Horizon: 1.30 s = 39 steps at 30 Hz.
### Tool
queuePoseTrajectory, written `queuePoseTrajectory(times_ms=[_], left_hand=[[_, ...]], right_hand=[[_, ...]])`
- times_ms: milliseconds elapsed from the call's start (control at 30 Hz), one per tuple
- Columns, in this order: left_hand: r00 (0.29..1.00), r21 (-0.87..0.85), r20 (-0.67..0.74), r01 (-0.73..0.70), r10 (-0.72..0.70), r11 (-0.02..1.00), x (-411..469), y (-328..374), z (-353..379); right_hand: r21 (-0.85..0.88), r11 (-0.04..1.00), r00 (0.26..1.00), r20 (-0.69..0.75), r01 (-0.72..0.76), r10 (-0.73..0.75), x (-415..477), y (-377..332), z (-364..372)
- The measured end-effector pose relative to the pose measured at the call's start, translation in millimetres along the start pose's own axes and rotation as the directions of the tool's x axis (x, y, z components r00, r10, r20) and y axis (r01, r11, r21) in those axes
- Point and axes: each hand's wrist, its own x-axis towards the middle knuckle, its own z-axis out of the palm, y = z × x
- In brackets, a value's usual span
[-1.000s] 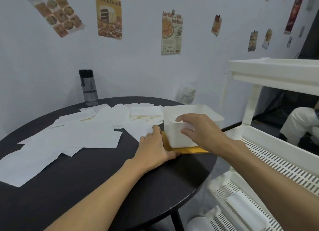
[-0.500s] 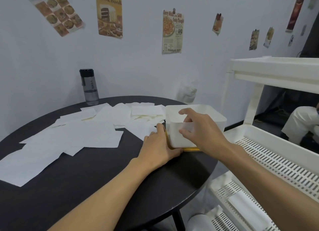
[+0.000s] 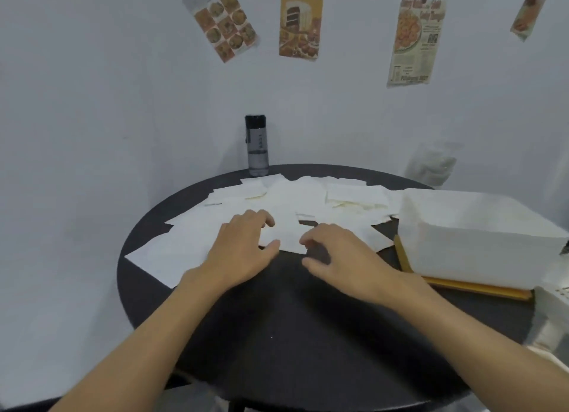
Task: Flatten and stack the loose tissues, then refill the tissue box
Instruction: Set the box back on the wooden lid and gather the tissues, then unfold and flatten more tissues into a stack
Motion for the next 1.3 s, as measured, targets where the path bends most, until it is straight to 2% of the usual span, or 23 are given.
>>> queuePoseTrajectory(times_ms=[100,233,333,467,600,667,800,933,1033,1100,1200,1300], left_hand=[[0.997,0.005,0.029,0.070,-0.070,0.998,-4.0,-41.1,-8.1],[0.997,-0.074,0.043,0.072,-0.069,0.995,-3.3,-60.3,3.7],[0.999,-0.074,0.027,0.035,-0.033,0.997,1.1,-59.7,15.7],[1.000,-0.033,-0.002,-0.024,0.024,0.999,4.6,-61.0,19.9],[0.996,0.004,-0.013,-0.089,0.089,0.996,7.3,-61.5,20.8],[0.994,0.011,0.004,-0.111,0.111,0.994,10.6,-61.7,20.6],[0.990,0.007,0.031,-0.136,0.136,0.991,15.6,-60.6,19.6],[0.992,-0.020,0.020,-0.128,0.128,0.992,15.4,-60.2,21.4],[0.984,-0.009,0.000,-0.179,0.179,0.984,14.6,-59.1,22.6],[0.980,-0.004,-0.024,-0.198,0.198,0.980,14.0,-58.3,22.4],[0.965,-0.030,-0.138,-0.228,0.222,0.973,12.9,-54.7,20.7],[0.941,-0.158,-0.283,-0.237,0.185,0.959,10.6,-44.9,14.8]], right_hand=[[0.005,0.998,0.995,0.076,-0.062,0.061,27.3,8.0,23.9],[-0.006,0.991,0.984,0.118,-0.134,0.134,48.3,19.3,32.4],[-0.060,0.991,0.989,0.086,-0.116,0.121,56.9,22.3,31.3],[-0.171,0.984,0.988,0.138,-0.041,0.065,62.5,21.1,31.5],[-0.254,0.966,0.984,0.153,-0.046,0.087,65.8,18.1,35.3],[-0.232,0.972,0.984,0.163,-0.038,0.078,65.0,21.6,34.0],[-0.032,0.999,0.986,0.166,-0.008,0.013,61.1,35.6,24.4],[-0.075,0.997,0.984,0.175,-0.002,0.015,64.1,32.7,27.4],[-0.104,0.995,0.984,0.179,-0.005,0.024,63.3,29.7,30.5],[-0.059,0.998,0.993,0.113,-0.019,0.025,59.3,32.1,31.0],[0.169,0.983,0.992,-0.086,-0.075,0.091,53.0,34.9,24.0],[0.338,0.940,0.956,-0.265,-0.033,0.129,50.5,31.6,16.5]])
